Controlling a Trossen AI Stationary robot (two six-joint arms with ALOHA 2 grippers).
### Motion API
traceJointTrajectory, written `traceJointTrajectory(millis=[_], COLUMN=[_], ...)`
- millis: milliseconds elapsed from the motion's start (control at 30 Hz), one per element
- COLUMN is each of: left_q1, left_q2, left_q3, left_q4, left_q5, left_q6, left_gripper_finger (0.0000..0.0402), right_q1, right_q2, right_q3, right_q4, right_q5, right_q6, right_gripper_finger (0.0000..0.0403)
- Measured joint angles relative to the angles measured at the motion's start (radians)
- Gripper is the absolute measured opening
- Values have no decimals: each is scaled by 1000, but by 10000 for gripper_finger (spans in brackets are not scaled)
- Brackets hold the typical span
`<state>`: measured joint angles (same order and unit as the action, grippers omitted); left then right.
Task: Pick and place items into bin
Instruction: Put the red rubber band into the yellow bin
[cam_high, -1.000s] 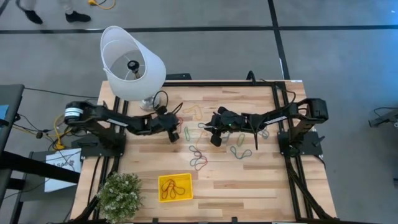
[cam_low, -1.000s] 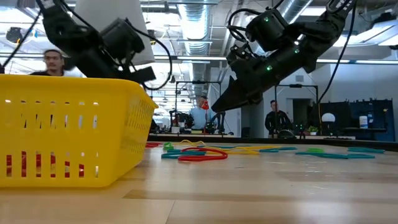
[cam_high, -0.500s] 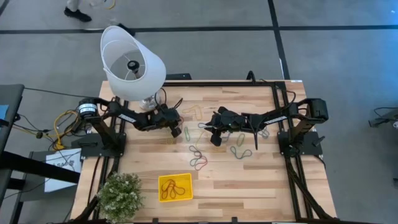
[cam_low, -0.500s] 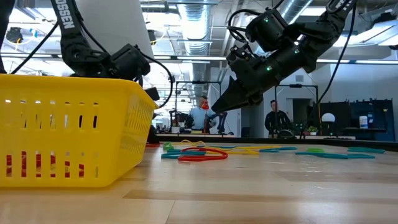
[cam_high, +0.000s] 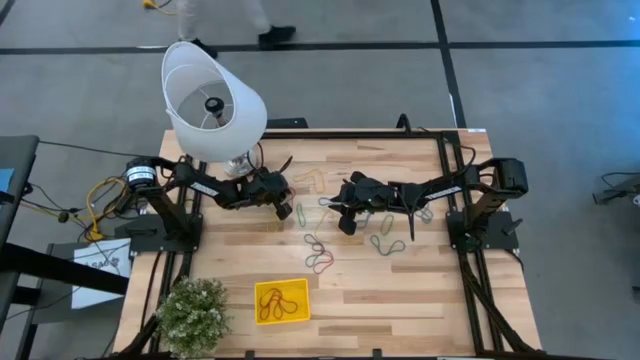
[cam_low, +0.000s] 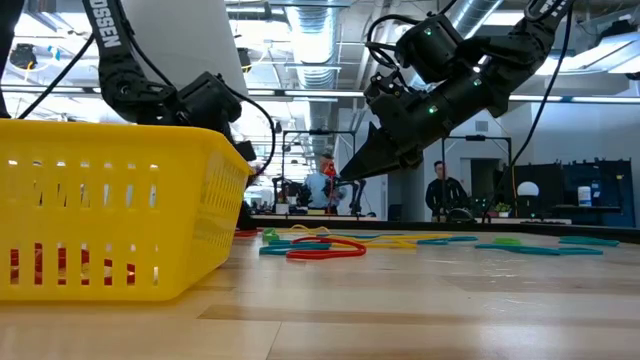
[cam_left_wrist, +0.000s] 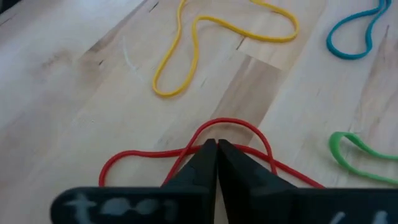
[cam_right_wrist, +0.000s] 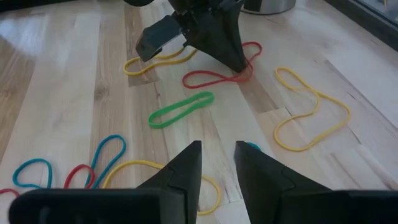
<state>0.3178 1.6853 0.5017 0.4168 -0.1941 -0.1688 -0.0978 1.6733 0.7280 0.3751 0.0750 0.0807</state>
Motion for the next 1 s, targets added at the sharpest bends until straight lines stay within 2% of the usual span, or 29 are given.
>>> traceJointTrajectory(millis=[100, 200, 333, 500, 667, 833, 1000], left_q1=[-8, -24, -56, -75, -77, -77, -79], left_q2=[-14, -78, -183, -275, -234, -92, -16], left_q3=[0, 31, 67, 86, 87, 86, 118], left_q4=[37, -6, -186, -294, -314, -276, -256], left_q5=[53, 115, 107, 83, 97, 95, -25], left_q6=[-11, -12, 1, -20, -54, -62, -73], left_gripper_finger=[0, 0, 0, 0, 20, 77, 129], right_q1=[0, 0, 0, 0, 0, 7, 17], right_q2=[0, 0, 0, 0, 0, 0, 0], right_q3=[0, 0, 0, 0, 0, 0, 0], right_q4=[0, 0, -1, 0, 1, 1, -1], right_q5=[0, 0, 0, 0, 0, -1, -1], right_q6=[0, 22, 24, 25, 35, 35, 34], right_gripper_finger=[92, 92, 92, 92, 92, 92, 92])
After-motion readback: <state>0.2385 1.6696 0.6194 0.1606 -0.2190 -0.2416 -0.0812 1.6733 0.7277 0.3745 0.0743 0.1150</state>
